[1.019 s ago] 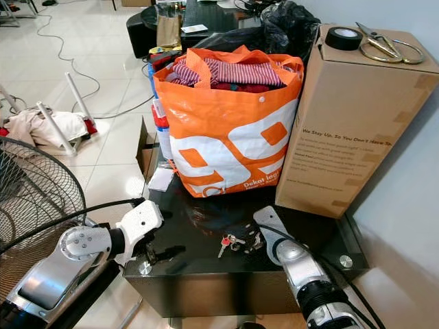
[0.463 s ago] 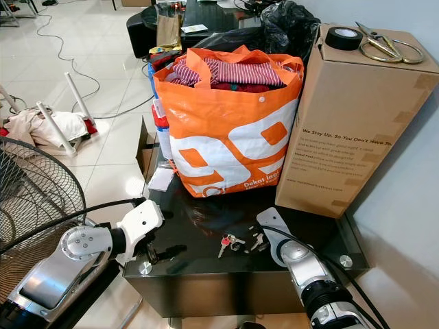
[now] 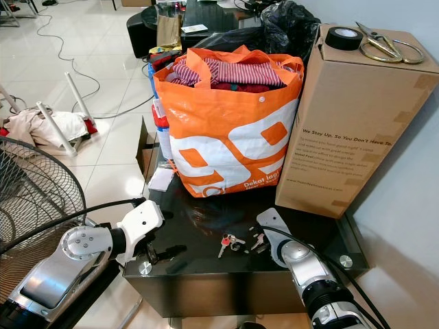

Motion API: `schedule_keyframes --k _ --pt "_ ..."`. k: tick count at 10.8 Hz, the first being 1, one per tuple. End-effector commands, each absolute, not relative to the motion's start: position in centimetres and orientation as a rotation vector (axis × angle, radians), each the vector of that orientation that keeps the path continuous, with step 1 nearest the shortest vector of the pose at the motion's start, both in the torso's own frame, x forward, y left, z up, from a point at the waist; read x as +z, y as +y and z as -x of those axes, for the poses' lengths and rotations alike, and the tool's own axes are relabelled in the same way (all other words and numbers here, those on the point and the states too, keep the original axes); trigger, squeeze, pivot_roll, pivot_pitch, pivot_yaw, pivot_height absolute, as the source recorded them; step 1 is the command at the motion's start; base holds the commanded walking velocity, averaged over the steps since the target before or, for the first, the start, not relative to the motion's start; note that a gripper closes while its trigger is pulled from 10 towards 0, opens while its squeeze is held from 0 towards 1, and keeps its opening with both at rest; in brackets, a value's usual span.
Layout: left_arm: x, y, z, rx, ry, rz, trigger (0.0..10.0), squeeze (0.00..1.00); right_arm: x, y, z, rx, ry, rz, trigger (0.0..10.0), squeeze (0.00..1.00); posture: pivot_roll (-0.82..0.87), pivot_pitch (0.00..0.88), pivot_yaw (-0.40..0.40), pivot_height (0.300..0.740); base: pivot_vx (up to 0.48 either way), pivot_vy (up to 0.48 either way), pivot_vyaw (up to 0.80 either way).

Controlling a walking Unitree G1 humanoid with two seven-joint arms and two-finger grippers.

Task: Hang keys on a hook

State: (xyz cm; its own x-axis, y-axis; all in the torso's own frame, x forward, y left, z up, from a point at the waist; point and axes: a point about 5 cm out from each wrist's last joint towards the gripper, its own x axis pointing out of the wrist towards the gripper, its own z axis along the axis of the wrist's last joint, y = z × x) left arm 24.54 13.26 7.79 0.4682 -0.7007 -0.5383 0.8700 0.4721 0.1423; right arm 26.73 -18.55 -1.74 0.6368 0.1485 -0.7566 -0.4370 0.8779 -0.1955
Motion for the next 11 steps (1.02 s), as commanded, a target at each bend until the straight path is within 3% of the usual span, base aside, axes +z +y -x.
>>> schedule_keyframes --k 1,4,5,6,7,8,11 --pt "8.04 13.19 -24.91 -1.004 0.432 -0.45 10.0 0.09 -1.7 -18.67 -26.82 0.341 0.823 0.373 0.2 0.0 -0.13 0.0 0.032 0.74 0.0 0.0 0.0" --pt "8.05 13.14 -24.95 -1.01 0.432 -0.449 10.0 0.09 -1.6 -18.72 -26.86 0.345 0.822 0.377 0.0 0.0 -0.14 0.0 0.035 0.74 0.0 0.0 0.0" --pt "8.06 13.1 -25.01 -1.011 0.43 -0.449 10.0 0.08 -1.57 -18.71 -26.89 0.347 0.821 0.375 1.0 0.0 -0.14 0.0 0.035 0.74 0.0 0.0 0.0" --pt "8.05 13.05 -25.02 -1.012 0.429 -0.449 10.0 0.09 -1.59 -18.7 -26.88 0.346 0.821 0.383 10.0 0.0 -0.14 0.0 0.033 0.74 0.0 0.0 0.0" --pt "8.04 13.03 -25.04 -1.011 0.429 -0.449 10.0 0.09 -1.61 -18.63 -26.84 0.343 0.823 0.353 10.0 0.93 -0.14 0.0 0.033 0.74 0.0 0.0 0.0" --pt "8.02 12.99 -25.05 -1.012 0.429 -0.449 10.0 0.08 -1.48 -18.62 -26.88 0.348 0.823 0.342 10.0 1.0 -0.14 0.0 0.034 0.74 0.0 0.0 0.0" --pt "7.99 12.89 -25.06 -1.02 0.428 -0.446 10.0 0.09 -0.77 -18.66 -26.82 0.389 0.822 0.324 10.0 1.0 -0.14 0.0 0.034 0.74 0.0 0.0 0.0"
